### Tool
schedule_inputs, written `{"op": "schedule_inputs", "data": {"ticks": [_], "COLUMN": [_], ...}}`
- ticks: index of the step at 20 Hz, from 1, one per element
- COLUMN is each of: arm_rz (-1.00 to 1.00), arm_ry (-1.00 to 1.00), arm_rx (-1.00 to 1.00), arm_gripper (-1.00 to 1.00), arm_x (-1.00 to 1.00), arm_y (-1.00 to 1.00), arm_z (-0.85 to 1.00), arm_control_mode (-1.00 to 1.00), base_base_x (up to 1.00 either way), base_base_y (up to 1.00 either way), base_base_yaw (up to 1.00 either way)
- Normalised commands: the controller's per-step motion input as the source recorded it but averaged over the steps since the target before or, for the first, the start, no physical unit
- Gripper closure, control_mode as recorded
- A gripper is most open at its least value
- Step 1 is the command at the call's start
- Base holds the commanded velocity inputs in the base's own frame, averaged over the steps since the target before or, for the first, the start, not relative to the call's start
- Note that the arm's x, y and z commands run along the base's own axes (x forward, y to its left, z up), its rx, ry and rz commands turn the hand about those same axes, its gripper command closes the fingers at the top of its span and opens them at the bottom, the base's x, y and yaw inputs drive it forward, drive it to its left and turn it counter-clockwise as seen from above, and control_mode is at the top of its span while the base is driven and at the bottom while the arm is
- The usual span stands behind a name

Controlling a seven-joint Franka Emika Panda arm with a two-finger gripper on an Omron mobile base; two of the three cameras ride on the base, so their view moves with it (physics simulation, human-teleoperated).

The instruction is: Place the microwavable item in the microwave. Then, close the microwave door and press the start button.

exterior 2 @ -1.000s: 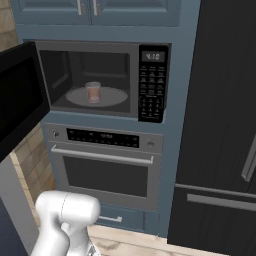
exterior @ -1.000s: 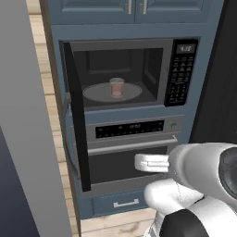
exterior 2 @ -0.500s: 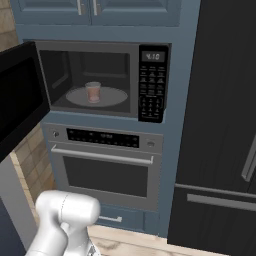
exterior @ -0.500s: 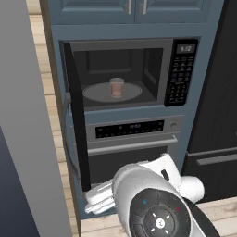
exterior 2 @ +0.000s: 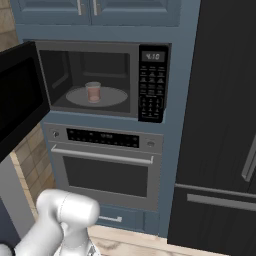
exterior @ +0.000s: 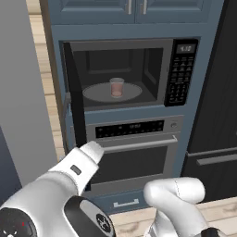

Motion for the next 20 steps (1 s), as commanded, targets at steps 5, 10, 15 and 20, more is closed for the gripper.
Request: {"op": "schedule_inputs", "data": {"ticks": [5,10,15,20], "arm_rz": [0.06,0.07,0.04,0.00], "arm_ry": [0.00,0.13,0.18,0.12], "arm_rx": [-0.37,-0.29,-0.26,-0.18], "arm_gripper": [-1.00,-1.00,-1.00,-1.00], "arm_x": [0.64,0.98,1.00,0.96], "arm_y": [0.74,0.67,0.44,0.13], "arm_z": [-0.35,-0.56,-0.45,-0.16], "arm_control_mode": [-1.00,-1.00,-1.00,-1.00], "base_base_x": [0.00,0.00,0.00,0.00], "base_base_y": [0.00,0.00,0.00,0.00], "base_base_yaw": [0.00,0.00,0.00,0.00]}}
